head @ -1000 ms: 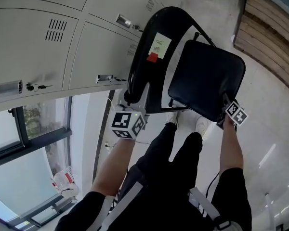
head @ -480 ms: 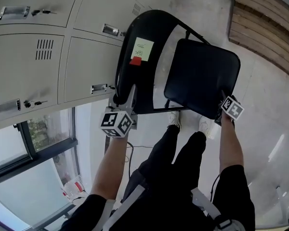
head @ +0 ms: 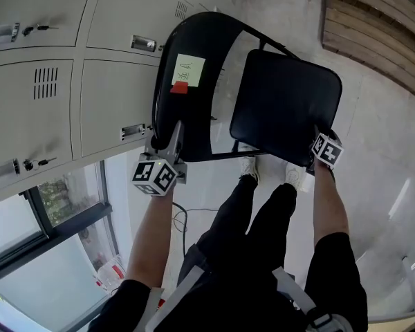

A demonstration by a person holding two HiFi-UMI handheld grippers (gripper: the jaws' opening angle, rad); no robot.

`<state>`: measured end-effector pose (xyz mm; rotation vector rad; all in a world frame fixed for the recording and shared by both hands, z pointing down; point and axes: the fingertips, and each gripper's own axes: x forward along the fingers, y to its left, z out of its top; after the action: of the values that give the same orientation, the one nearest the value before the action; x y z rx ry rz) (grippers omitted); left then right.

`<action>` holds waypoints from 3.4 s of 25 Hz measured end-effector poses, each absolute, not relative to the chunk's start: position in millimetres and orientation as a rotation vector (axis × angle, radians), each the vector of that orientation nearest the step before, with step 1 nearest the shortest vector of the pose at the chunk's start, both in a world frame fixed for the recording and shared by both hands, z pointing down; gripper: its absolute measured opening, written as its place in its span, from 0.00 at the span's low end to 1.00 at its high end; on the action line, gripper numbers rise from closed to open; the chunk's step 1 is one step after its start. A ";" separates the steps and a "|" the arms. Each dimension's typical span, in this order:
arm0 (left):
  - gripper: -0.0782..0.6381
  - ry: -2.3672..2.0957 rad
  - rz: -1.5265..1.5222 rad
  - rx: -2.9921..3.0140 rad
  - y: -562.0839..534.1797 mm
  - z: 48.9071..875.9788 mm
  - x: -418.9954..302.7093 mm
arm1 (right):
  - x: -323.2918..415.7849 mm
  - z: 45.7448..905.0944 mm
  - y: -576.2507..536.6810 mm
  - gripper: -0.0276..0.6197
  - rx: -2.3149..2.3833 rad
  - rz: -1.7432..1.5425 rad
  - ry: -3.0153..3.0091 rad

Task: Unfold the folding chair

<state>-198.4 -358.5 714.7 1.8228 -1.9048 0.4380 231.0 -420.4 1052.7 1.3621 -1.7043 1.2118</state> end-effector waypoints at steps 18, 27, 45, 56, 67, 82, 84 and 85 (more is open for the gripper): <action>0.36 -1.852 0.423 1.851 -361.7 733.0 -204.9 | 240.6 1061.5 -413.9 0.48 1.451 1.088 -1.646; 0.46 -1.811 0.708 1.808 -352.7 728.7 -210.3 | 216.2 1002.8 -436.7 0.49 1.463 1.012 -1.813; 0.45 -2.148 0.324 1.718 -295.6 563.3 -189.9 | 174.4 736.8 -447.4 0.33 1.166 0.840 -2.315; 0.27 -2.156 -0.012 1.834 -278.3 507.0 -178.6 | 182.5 604.5 -429.5 0.14 1.343 0.786 -2.554; 0.27 -2.047 -0.043 2.021 -200.3 497.1 -195.7 | 160.0 579.9 -318.8 0.05 1.386 0.623 -2.491; 0.24 -1.873 -0.151 2.289 -150.8 459.9 -190.9 | 135.7 498.2 -201.1 0.05 1.545 0.387 -2.579; 0.24 -1.845 -0.146 2.328 -147.3 451.9 -175.0 | 146.3 485.4 -188.1 0.05 1.570 0.363 -2.591; 0.24 -1.838 -0.140 2.347 -145.4 447.8 -167.8 | 152.0 479.3 -183.1 0.05 1.582 0.353 -2.595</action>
<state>-167.8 -145.4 447.8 2.3465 -1.8376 -0.1399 152.0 -183.1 479.3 1.5816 -2.5952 0.3530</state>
